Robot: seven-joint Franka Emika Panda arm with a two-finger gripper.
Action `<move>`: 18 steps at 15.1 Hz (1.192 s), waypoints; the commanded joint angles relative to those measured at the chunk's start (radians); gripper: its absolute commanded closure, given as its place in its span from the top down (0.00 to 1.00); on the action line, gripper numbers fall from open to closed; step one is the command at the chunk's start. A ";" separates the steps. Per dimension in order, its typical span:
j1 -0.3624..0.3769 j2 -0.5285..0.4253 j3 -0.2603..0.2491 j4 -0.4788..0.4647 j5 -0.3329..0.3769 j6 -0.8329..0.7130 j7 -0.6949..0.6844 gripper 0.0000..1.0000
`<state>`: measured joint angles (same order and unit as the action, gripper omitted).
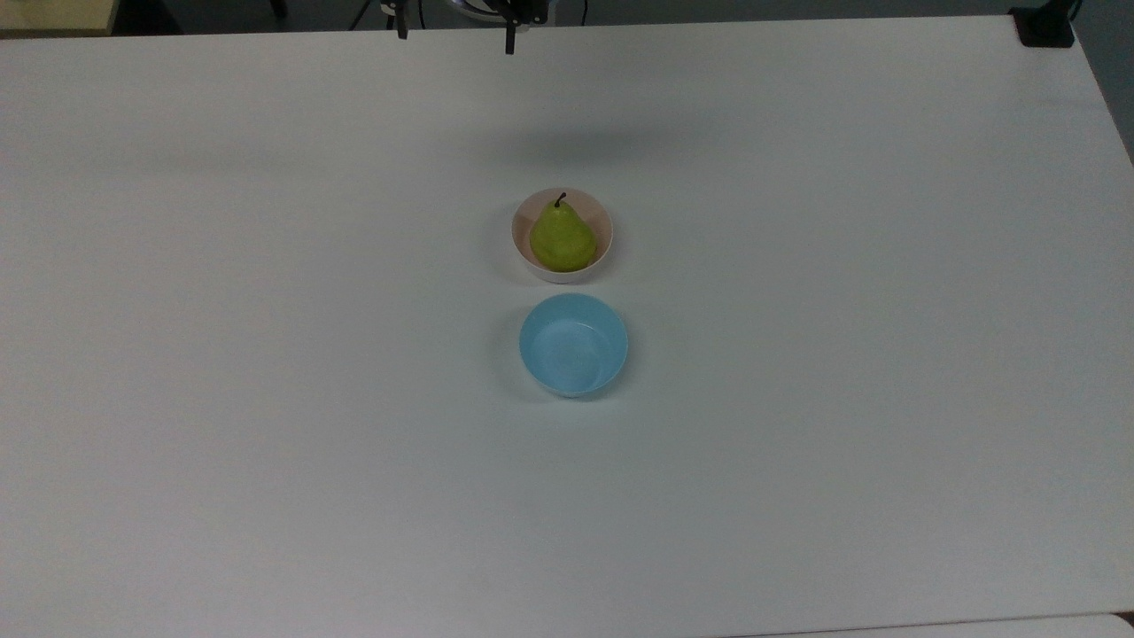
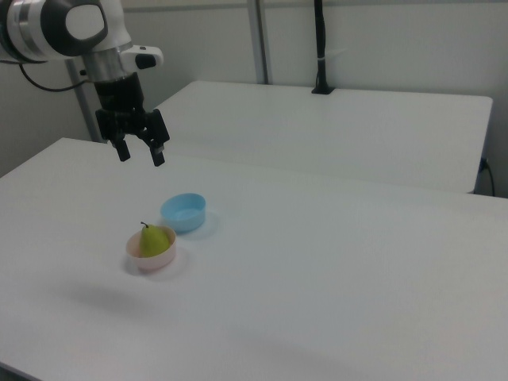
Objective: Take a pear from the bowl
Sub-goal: 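Move the open gripper toward the pink bowl with the green pear, then lower the gripper around the green pear inside the pink bowl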
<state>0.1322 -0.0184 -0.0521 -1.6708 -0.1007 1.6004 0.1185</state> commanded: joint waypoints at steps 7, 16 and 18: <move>0.142 0.057 -0.003 -0.113 0.073 0.126 -0.164 1.00; 0.139 0.213 -0.005 -0.185 0.069 0.358 -0.151 1.00; 0.145 0.244 -0.005 -0.204 0.061 0.400 -0.148 0.99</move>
<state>0.2660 0.2075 -0.0492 -1.8282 -0.0423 1.9287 -0.0174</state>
